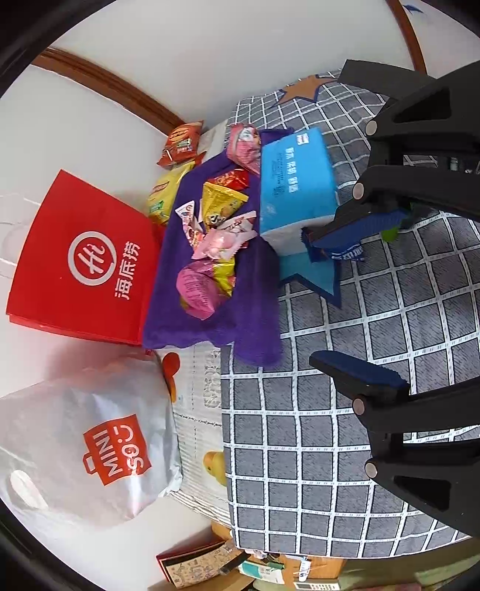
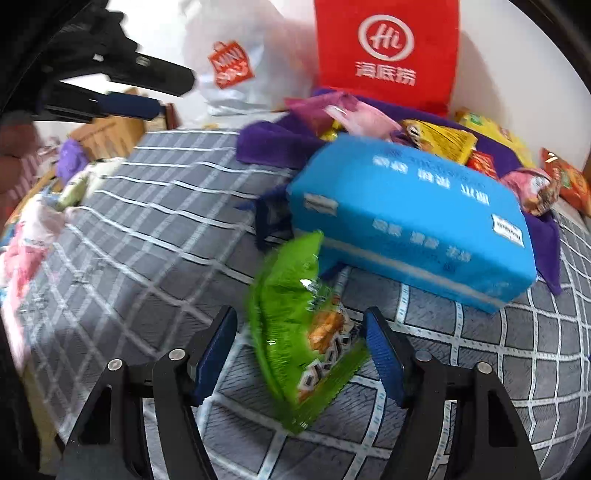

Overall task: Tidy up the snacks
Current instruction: 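Withdraw both open tools back toward the snacks on the bed cover, then grasp the green chip packet with the right tool while the left tool grasps the blue packet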

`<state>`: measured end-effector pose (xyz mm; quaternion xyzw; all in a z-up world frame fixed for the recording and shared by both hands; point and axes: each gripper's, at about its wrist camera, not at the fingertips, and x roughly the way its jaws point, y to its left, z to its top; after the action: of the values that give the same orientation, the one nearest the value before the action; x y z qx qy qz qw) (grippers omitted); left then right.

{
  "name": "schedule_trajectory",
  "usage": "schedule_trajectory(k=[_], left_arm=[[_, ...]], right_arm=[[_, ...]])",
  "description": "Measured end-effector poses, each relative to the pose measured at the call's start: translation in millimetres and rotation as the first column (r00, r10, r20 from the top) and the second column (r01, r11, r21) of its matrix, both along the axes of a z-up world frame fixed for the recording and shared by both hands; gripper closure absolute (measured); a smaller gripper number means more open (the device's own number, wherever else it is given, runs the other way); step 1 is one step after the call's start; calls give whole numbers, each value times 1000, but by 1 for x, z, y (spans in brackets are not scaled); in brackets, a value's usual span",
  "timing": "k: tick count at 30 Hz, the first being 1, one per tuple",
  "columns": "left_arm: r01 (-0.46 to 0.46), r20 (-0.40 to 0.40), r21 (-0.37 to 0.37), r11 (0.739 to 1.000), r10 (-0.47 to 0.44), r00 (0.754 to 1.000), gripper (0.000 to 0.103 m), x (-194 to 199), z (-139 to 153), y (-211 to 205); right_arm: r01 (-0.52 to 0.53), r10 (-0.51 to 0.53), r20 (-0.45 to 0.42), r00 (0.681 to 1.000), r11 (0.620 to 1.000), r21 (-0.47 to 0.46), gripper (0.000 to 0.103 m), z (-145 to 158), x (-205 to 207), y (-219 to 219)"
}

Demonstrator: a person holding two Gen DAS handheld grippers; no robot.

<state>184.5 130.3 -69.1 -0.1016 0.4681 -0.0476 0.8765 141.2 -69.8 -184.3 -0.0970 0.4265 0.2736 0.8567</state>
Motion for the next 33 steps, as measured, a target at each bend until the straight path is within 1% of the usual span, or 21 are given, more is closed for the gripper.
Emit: schedule_trajectory(k=[3, 5, 7, 11, 14, 17, 19, 22, 24, 26, 29, 31, 33], left_arm=[[15, -2, 17, 1000, -15, 1000, 48, 0, -14, -11], [53, -15, 15, 998, -53, 998, 48, 0, -28, -24], [82, -32, 7, 997, -82, 996, 48, 1, -40, -35], [89, -35, -17, 996, -90, 995, 48, 11, -52, -46], [70, -43, 11, 997, -70, 997, 48, 21, -57, -49], [94, -53, -6, 996, -94, 994, 48, 25, -63, -51], [98, -47, -6, 995, -98, 994, 47, 24, -64, -51], [117, -46, -9, 993, -117, 992, 48, 23, -66, -53], [151, -67, -1, 988, -151, 986, 48, 22, -70, -59], [172, -89, 22, 985, -170, 981, 49, 22, -77, -64], [164, -117, 35, 986, -159, 980, 49, 23, -89, -65], [157, -93, 53, 986, -152, 984, 49, 21, -90, -66], [151, -92, 69, 986, -144, 985, 49, 21, -91, -67]], right_arm=[[13, -14, 33, 999, 1000, 19, 43, 6, -6, -8], [40, -42, 65, 997, 999, 20, 43, 12, -11, -20], [71, -73, 77, 994, 997, 27, 43, 17, -12, -33], [143, -146, 65, 987, 989, 42, 43, 20, -10, -63], [172, -174, 48, 983, 984, 49, 43, 20, -11, -76], [169, -172, 14, 985, 979, 116, 43, 25, -12, -85], [168, -172, 12, 985, 976, 135, 43, 27, -14, -84], [158, -161, 13, 987, 978, 135, 43, 27, -13, -79], [150, -152, 4, 988, 980, 132, 43, 25, -12, -76], [148, -148, -7, 989, 980, 132, 43, 22, -10, -74], [148, -147, -20, 989, 979, 138, 43, 18, -9, -75], [152, -150, -22, 988, 979, 133, 43, 17, -9, -77], [161, -160, -22, 987, 979, 127, 43, 15, -8, -82]])
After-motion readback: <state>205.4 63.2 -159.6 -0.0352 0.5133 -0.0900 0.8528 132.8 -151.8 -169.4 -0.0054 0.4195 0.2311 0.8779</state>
